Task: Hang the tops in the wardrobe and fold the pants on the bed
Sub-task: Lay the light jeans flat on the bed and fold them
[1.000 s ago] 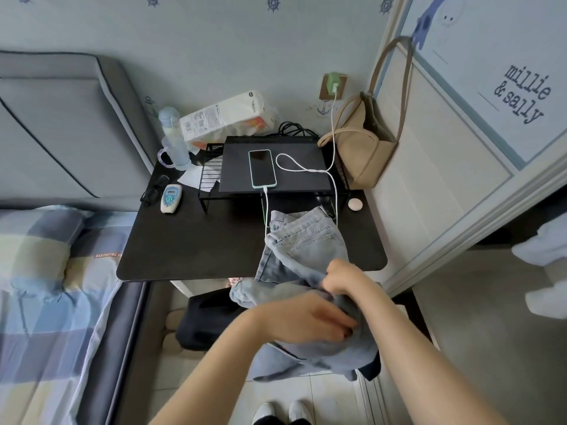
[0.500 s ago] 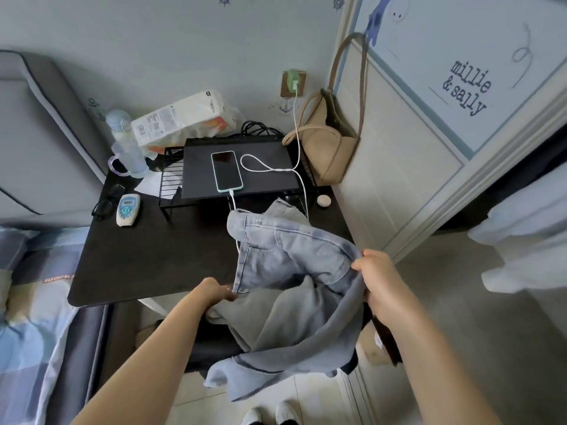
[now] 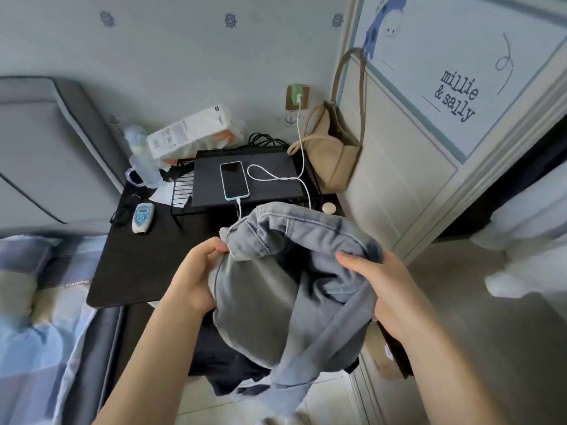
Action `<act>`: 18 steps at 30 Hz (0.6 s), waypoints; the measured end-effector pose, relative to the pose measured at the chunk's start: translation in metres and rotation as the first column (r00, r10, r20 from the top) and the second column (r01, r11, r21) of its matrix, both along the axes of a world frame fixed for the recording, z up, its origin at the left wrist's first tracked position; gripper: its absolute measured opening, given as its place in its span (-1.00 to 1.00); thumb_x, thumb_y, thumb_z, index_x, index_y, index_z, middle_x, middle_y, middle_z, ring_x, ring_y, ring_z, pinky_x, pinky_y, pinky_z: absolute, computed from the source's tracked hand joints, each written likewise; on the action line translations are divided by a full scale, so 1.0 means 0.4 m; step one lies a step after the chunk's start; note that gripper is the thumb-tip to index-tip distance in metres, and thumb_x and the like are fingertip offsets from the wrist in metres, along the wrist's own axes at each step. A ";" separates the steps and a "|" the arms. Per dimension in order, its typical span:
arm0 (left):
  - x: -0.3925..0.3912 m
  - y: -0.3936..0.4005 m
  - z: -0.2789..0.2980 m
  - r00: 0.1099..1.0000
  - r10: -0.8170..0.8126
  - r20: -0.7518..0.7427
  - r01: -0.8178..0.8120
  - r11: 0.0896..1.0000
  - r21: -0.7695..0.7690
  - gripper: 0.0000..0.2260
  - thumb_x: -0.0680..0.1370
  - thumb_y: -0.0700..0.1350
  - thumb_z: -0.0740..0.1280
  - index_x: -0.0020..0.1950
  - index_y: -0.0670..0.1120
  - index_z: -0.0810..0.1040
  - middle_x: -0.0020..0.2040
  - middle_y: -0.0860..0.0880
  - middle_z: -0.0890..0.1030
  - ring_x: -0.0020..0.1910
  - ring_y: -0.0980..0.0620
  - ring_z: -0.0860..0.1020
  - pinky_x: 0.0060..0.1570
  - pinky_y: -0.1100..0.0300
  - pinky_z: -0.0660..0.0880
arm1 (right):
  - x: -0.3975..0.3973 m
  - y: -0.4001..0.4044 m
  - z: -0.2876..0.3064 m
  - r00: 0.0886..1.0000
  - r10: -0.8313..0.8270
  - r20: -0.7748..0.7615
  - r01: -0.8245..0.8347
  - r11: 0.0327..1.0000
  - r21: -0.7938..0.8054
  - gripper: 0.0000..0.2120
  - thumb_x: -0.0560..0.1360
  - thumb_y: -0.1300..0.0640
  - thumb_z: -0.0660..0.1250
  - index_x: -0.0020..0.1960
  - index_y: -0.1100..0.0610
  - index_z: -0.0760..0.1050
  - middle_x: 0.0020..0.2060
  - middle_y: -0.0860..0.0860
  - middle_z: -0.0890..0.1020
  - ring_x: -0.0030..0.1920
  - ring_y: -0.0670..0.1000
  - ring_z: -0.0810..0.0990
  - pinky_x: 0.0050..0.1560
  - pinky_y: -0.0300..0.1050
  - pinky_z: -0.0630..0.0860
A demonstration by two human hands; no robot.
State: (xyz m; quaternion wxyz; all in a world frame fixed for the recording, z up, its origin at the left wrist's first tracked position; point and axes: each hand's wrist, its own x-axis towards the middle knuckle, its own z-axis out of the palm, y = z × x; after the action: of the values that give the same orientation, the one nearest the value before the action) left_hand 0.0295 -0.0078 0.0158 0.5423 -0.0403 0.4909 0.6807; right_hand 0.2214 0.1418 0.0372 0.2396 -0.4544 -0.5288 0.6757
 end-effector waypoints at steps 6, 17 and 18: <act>0.117 -0.115 0.147 0.962 0.185 -0.203 -0.154 0.975 0.159 -0.81 0.38 -0.09 0.32 -0.30 -0.10 0.72 -0.29 -0.09 0.68 -0.32 0.01 0.67 -0.27 0.18 0.60 | -0.007 -0.021 0.094 0.991 0.111 -0.076 -0.118 0.989 -0.094 -0.28 0.04 -0.40 0.52 0.08 -0.01 0.63 -0.03 -0.01 0.71 0.03 0.05 0.67 0.19 0.06 0.52; 0.312 -0.462 0.231 0.509 0.721 -0.470 -0.704 0.663 0.254 -0.89 0.32 -0.12 0.39 -0.37 -0.09 0.68 -0.36 -0.08 0.67 -0.41 0.05 0.64 -0.42 0.28 0.56 | -0.061 -0.262 0.210 0.777 0.551 -0.305 -0.621 0.751 -0.225 -0.76 0.44 0.05 0.38 0.03 0.15 0.66 -0.09 0.09 0.72 -0.07 0.05 0.71 0.02 -0.02 0.54; 0.328 -0.488 0.232 0.479 0.743 -0.466 -0.735 0.630 0.249 -0.89 0.31 -0.10 0.40 -0.37 -0.10 0.68 -0.35 -0.08 0.67 -0.40 0.05 0.65 -0.41 0.28 0.57 | -0.064 -0.286 0.215 0.753 0.584 -0.304 -0.649 0.735 -0.196 -0.75 0.40 0.08 0.40 0.02 0.17 0.66 -0.10 0.10 0.72 -0.07 0.06 0.71 0.01 -0.03 0.54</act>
State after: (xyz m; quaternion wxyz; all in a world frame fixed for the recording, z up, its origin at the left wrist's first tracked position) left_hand 0.1608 -0.2028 0.1085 0.0392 -0.0545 0.5488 0.8333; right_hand 0.1959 0.0275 0.1230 -0.0110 -0.2036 -0.5149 0.8327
